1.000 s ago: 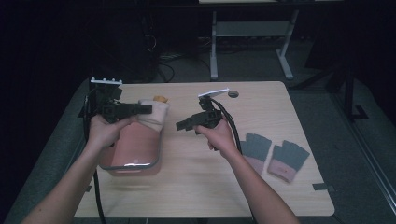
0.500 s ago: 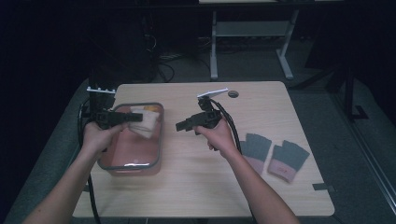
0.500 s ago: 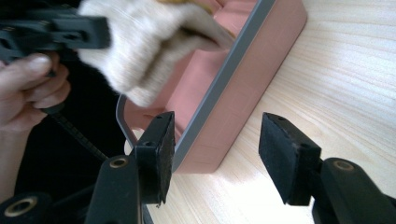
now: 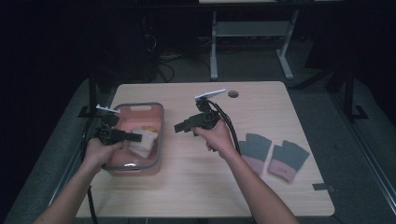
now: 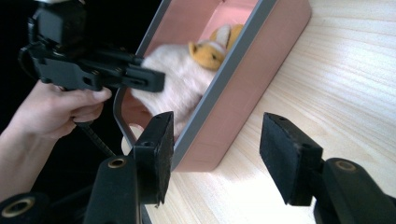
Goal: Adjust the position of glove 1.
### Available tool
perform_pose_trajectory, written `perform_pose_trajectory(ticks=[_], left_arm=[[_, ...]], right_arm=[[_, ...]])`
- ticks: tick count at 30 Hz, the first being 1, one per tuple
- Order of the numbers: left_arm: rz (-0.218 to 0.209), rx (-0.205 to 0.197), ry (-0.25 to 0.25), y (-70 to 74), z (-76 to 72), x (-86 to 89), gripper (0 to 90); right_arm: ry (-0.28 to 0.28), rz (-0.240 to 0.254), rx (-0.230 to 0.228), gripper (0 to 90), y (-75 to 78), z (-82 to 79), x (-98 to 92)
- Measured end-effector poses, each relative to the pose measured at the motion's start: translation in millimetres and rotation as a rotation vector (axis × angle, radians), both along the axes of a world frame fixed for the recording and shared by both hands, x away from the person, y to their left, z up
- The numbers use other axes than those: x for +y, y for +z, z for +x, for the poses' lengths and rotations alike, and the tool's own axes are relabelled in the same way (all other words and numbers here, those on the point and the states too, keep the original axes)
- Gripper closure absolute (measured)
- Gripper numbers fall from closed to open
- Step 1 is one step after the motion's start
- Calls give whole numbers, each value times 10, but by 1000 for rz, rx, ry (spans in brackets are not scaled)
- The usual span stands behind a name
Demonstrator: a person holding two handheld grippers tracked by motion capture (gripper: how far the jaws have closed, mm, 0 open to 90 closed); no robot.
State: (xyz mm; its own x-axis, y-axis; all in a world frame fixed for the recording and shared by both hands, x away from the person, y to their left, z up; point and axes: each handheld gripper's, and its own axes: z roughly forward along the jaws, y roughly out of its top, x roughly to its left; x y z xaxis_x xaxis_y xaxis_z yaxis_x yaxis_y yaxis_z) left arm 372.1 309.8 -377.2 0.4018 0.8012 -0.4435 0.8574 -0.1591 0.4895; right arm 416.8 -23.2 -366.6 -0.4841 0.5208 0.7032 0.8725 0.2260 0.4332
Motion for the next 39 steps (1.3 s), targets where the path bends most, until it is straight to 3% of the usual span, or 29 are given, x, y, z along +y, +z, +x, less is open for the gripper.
perform_pose_trajectory(ticks=[8, 10, 12, 16, 19, 25, 27, 29, 34, 39], left_arm=[[154, 82, -6, -183, -54, 20, 712], [160, 100, 13, -236, -60, 16, 707], [193, 118, 2, -267, -57, 30, 700], [203, 141, 15, -282, -49, 46, 666], [182, 160, 29, -266, -42, 66, 560], [218, 116, 45, -91, -24, 98, 500], [213, 87, 65, -6, -17, 89, 523], [222, 44, 53, 47, -9, 60, 592], [246, 17, 36, -27, 68, -82, 692], [326, 56, 6, -181, 152, -219, 709]], right_arm=[[5, -9, -5, 441, -2, -11, 9], [6, -12, -6, 438, -9, -12, 14], [6, -13, -6, 437, -17, -12, 19], [10, -17, -6, 434, -27, -8, 32], [11, -23, -6, 433, -30, -10, 38], [16, -32, -9, 431, -38, -25, 32], [14, -32, -8, 431, -45, -31, 29], [15, -36, -9, 431, -53, -38, 25], [17, -36, -14, 430, -58, -58, 9], [22, -48, -20, 424, -65, -89, -32]])
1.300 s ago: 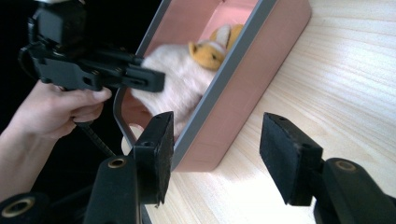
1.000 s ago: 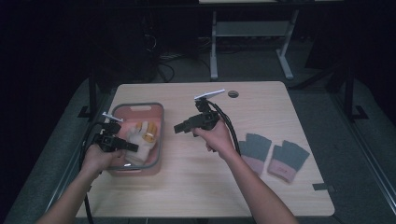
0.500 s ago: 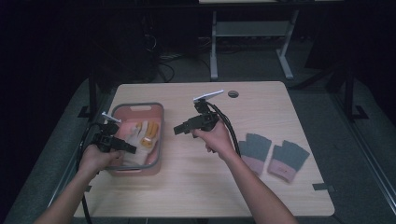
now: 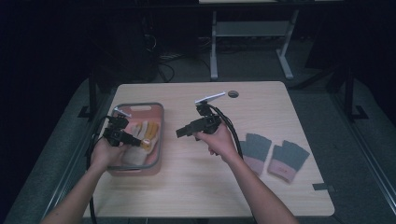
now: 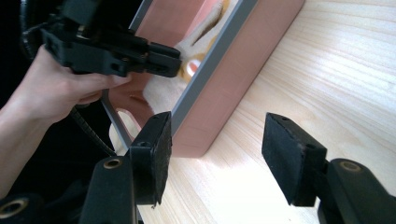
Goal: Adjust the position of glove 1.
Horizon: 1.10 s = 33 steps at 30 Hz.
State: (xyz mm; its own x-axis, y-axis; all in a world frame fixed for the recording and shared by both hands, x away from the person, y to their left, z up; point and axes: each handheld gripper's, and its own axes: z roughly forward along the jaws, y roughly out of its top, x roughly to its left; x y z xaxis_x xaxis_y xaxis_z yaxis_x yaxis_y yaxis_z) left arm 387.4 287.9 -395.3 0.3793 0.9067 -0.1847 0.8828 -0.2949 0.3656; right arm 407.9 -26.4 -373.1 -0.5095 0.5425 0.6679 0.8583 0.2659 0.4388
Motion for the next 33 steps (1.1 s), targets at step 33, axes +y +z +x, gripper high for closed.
perform_pose_trajectory(ticks=[33], left_arm=[[36, -1, 55, -52, 71, 15, 693]], right_arm=[[-25, -5, -5, 409, -91, -86, -351]])
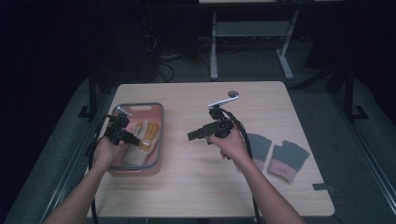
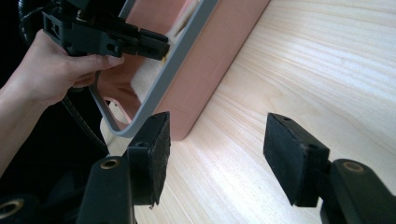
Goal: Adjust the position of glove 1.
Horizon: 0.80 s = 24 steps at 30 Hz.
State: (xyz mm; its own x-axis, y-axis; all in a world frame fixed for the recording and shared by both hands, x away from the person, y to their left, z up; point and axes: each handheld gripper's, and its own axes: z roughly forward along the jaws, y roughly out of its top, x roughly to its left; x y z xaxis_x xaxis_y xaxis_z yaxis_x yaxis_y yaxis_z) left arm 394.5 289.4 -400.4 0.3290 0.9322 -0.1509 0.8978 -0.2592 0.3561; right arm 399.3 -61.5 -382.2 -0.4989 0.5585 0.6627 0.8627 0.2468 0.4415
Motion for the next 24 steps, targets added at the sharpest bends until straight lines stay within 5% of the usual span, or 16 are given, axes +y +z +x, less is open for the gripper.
perform_pose_trajectory(ticks=[3, 11, 24], left_arm=[[-10, -8, -6, 39, 6, 28, 687], [-103, -109, -9, 320, -74, 31, 599], [-205, -240, -132, 632, -284, -376, 523]], right_arm=[[-1, -2, -5, 408, -2, 2, -23], [-5, -24, -25, 398, 53, -29, -111], [-55, -61, -64, 389, 158, -122, -448]])
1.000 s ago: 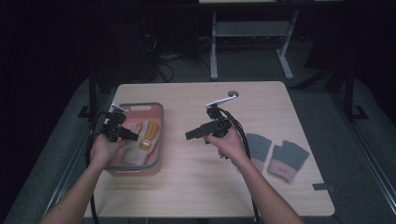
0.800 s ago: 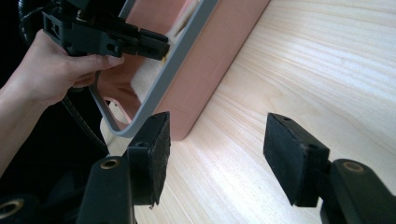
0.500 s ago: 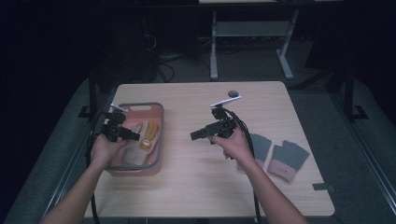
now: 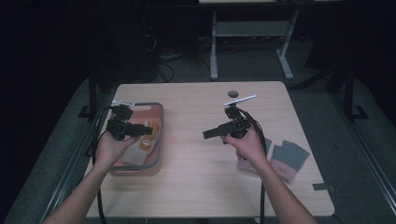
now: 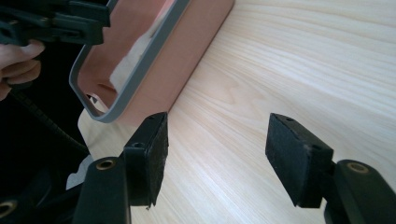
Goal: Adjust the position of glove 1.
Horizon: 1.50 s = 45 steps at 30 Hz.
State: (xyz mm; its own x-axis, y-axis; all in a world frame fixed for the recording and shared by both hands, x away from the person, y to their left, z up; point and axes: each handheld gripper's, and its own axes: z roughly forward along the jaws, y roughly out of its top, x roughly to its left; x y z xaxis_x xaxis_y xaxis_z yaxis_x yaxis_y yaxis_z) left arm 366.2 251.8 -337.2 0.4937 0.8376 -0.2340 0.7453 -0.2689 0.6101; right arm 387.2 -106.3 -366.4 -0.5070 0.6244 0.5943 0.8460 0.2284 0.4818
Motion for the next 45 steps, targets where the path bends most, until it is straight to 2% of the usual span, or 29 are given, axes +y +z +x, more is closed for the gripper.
perform_pose_trajectory(ticks=[5, 14, 21, 30, 36, 45], left_arm=[[-13, -33, -44, 44, -55, -230, 497], [-21, -45, -126, 38, -116, -659, 458], [-40, -56, -161, 6, -157, -949, 416], [-49, -57, -219, -86, -222, -1338, 381], [-42, -51, -252, -160, -255, -1569, 366], [-55, -48, -295, -277, -315, -1875, 348]], right_arm=[[-18, -18, -17, 385, 28, -44, -140], [-54, -53, -27, 384, 25, -139, -412], [-89, -72, -37, 384, -7, -206, -626], [-134, -115, -53, 384, -70, -314, -886], [-158, -117, -58, 384, -128, -381, -1043], [-196, -168, -64, 386, -230, -500, -1283]])
